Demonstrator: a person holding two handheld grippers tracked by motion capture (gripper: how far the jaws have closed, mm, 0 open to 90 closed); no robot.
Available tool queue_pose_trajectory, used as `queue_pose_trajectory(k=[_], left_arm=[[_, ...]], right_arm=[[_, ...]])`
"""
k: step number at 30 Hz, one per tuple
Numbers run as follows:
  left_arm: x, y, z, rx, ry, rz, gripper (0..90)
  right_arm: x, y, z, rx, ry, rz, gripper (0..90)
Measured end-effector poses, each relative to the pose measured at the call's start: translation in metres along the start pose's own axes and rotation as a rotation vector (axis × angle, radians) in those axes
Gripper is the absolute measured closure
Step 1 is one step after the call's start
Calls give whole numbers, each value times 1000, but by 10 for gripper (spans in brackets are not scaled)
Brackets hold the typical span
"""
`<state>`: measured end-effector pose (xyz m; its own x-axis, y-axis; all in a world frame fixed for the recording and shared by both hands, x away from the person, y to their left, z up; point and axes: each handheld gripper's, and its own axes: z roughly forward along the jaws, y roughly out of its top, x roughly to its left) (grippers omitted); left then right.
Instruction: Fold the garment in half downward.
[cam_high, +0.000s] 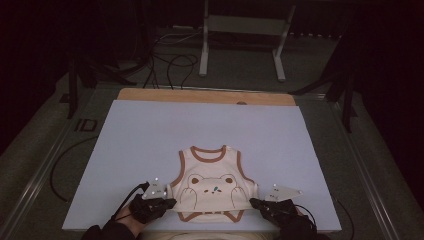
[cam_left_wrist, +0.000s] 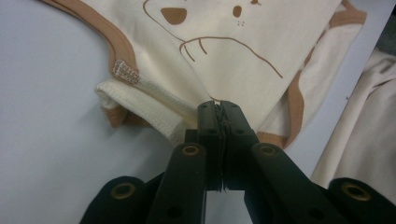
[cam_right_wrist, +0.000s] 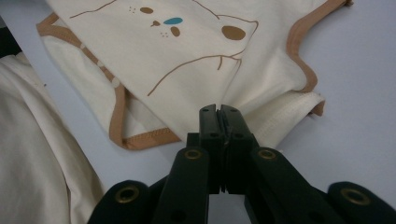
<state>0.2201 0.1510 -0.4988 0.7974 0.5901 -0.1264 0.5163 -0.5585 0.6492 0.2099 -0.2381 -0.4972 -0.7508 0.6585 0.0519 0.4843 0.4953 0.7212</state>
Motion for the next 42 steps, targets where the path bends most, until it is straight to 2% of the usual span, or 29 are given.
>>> queue_pose_trajectory(k=[8, 12, 17, 20, 22, 24, 25, 28, 31, 36, 37, 39, 42], left_arm=[[0, -4, 9, 51, 5, 21, 836], [1, -5, 10, 41, -12, 17, 808], [0, -4, 11, 45, -15, 24, 776], [1, -4, 11, 44, -25, 21, 755], [2, -4, 10, 43, -40, 14, 736], [2, -4, 11, 33, -50, 4, 704], [2, -3, 10, 32, -49, 1, 664], [2, -2, 9, 17, -35, 9, 536], [2, -1, 6, -8, -17, 7, 401], [3, 1, 4, -41, -27, -6, 208], [4, 1, 2, -52, -36, -1, 163], [4, 1, 1, -57, -22, 5, 128], [5, 1, 0, -67, -36, 9, 0]], right_arm=[[-2, -4, 9, 53, 21, 5, 882], [-2, -6, 15, 92, 23, -15, 876], [-2, -6, 15, 91, 31, -11, 855], [-2, -6, 15, 91, 40, -10, 788], [-2, -5, 13, 77, 46, -19, 716], [-5, -4, 12, 56, 44, -2, 630], [-5, -4, 11, 42, 48, 6, 544], [-7, -3, 9, 12, 54, 12, 383], [-8, -2, 8, -24, 53, 21, 281], [-10, -1, 6, -61, 60, 41, 135], [-10, -1, 6, -70, 51, 41, 132], [-10, 0, 6, -78, 29, 37, 103], [-12, 1, 5, -110, 31, 52, 93]])
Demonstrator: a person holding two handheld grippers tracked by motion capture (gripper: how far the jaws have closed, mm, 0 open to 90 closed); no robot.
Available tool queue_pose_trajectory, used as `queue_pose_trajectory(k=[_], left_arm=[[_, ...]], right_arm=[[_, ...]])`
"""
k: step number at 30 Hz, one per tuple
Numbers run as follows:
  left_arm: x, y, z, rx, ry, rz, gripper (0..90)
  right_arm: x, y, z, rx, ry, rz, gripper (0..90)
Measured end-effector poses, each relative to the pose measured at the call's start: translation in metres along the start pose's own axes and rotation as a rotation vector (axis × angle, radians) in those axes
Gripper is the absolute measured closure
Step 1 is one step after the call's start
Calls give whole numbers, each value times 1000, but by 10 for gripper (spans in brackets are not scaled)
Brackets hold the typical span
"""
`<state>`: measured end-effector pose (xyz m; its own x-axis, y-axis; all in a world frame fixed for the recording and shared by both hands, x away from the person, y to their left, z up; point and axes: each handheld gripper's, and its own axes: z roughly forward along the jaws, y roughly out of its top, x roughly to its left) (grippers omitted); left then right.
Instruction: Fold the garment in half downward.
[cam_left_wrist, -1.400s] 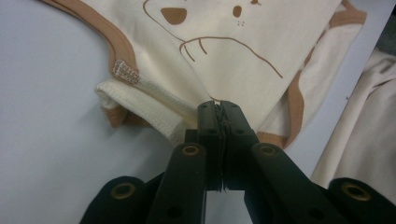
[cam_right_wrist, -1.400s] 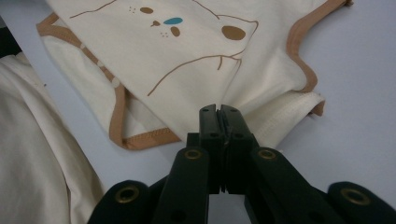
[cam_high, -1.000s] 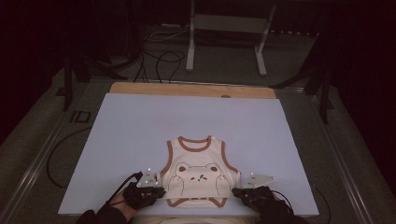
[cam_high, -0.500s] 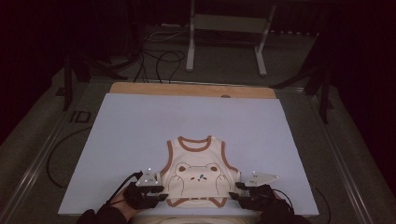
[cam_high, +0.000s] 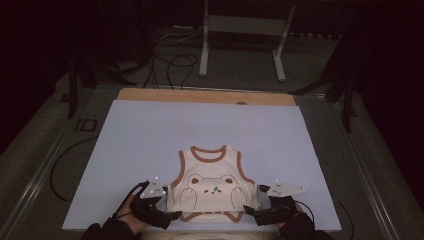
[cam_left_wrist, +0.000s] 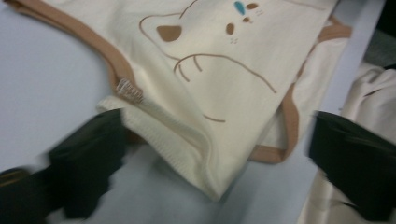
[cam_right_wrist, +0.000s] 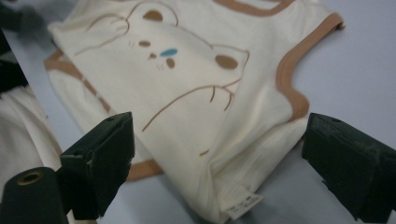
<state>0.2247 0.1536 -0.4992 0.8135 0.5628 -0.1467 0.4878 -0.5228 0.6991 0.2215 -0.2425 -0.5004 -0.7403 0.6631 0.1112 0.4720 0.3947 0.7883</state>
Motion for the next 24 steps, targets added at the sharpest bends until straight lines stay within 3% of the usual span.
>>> queue_pose_trajectory(k=[6, 12, 17, 24], left_arm=[[2, 2, -4, -38, -2, 11, 0], [6, 5, -9, -50, 16, 26, 0], [10, 10, -17, -67, 18, 21, 0], [18, 18, -28, -62, 35, 43, 0]], right_arm=[[-5, 1, -4, -55, -32, 5, 93], [-8, 4, -6, -57, -52, 2, 93], [-8, 9, -12, -93, -61, 21, 93], [-7, 23, -15, -86, -70, -7, 93]])
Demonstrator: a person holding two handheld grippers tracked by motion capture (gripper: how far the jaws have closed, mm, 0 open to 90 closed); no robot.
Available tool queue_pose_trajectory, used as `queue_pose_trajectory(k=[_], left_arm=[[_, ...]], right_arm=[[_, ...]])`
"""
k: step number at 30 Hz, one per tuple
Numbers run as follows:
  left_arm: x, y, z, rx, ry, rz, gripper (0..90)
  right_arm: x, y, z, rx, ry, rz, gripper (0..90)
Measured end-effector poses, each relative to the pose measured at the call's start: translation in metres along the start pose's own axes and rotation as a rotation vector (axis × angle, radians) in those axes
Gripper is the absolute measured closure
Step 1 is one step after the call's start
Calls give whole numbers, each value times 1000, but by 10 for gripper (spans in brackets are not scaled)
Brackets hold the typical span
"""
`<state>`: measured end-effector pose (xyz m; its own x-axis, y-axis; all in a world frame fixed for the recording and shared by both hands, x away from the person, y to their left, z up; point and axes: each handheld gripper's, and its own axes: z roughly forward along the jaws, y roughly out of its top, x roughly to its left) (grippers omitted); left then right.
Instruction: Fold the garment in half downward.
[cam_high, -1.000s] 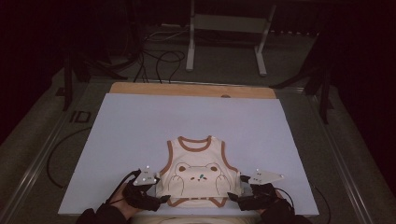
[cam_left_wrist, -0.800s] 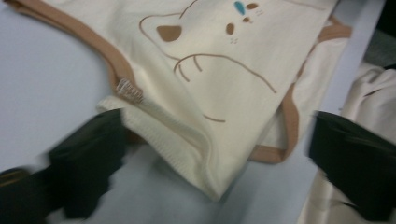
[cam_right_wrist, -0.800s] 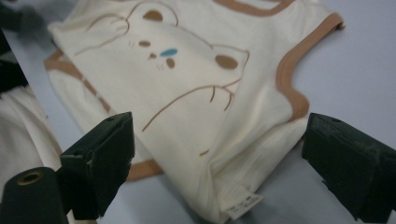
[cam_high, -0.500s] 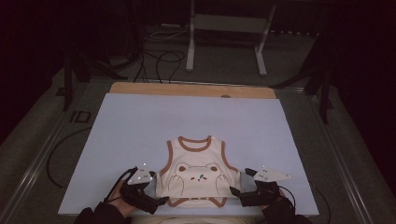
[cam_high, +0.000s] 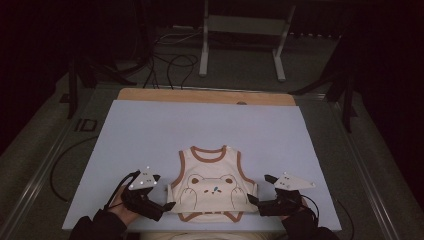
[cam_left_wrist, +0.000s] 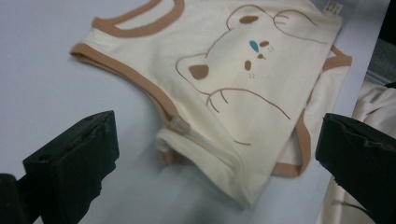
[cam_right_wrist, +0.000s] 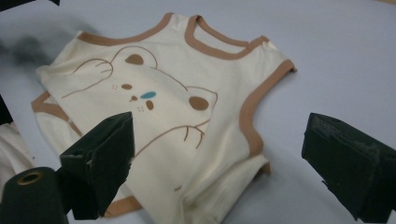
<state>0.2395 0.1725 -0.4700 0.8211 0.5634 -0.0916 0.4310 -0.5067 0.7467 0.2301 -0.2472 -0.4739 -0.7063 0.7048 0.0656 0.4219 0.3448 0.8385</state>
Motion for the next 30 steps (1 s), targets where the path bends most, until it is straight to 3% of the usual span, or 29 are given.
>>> queue_pose_trajectory(k=[11, 18, 30], left_arm=[[19, 24, -12, -38, -4, 3, 0], [27, 37, -12, -35, 22, 18, 0], [43, 58, -2, -50, -11, 33, 0]], right_arm=[[-7, 28, 8, -13, -19, -32, 92], [-14, 47, 14, -35, -24, -49, 92], [-25, 77, 41, -32, -15, -95, 92]])
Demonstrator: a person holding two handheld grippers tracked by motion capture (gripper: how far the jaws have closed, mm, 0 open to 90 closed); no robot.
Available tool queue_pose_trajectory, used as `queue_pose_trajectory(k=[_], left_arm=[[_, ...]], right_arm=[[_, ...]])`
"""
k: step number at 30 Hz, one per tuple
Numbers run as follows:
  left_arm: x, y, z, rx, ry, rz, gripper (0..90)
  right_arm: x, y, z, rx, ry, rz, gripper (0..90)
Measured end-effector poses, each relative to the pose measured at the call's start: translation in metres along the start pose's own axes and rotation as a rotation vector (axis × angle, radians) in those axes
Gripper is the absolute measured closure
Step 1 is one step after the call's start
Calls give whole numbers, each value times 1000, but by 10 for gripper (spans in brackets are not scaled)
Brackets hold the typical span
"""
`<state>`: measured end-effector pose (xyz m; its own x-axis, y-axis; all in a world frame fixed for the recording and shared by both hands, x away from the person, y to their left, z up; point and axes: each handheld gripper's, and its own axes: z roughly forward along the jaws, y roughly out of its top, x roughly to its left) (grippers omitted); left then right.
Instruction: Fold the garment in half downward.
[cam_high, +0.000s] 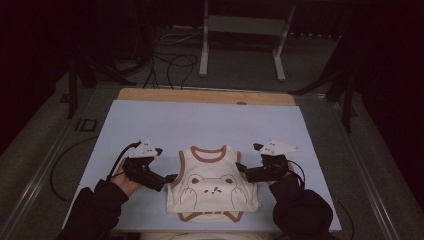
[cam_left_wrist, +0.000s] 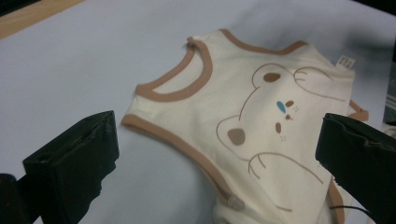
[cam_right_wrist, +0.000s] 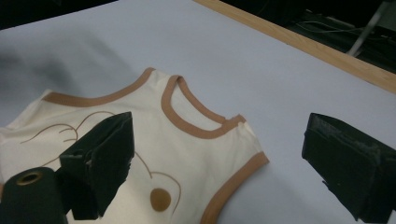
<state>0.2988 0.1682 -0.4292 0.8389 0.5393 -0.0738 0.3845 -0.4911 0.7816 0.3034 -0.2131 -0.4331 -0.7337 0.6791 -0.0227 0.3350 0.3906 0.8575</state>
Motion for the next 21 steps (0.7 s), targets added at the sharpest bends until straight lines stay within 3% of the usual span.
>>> queue_pose_trajectory(k=[13, 21], left_arm=[[12, 11, 25, -4, -53, 2, 0], [22, 17, 45, -31, -33, -14, 0]], right_arm=[[-14, 20, 23, -1, 7, -23, 94], [-22, 20, 44, 10, -1, -23, 99]])
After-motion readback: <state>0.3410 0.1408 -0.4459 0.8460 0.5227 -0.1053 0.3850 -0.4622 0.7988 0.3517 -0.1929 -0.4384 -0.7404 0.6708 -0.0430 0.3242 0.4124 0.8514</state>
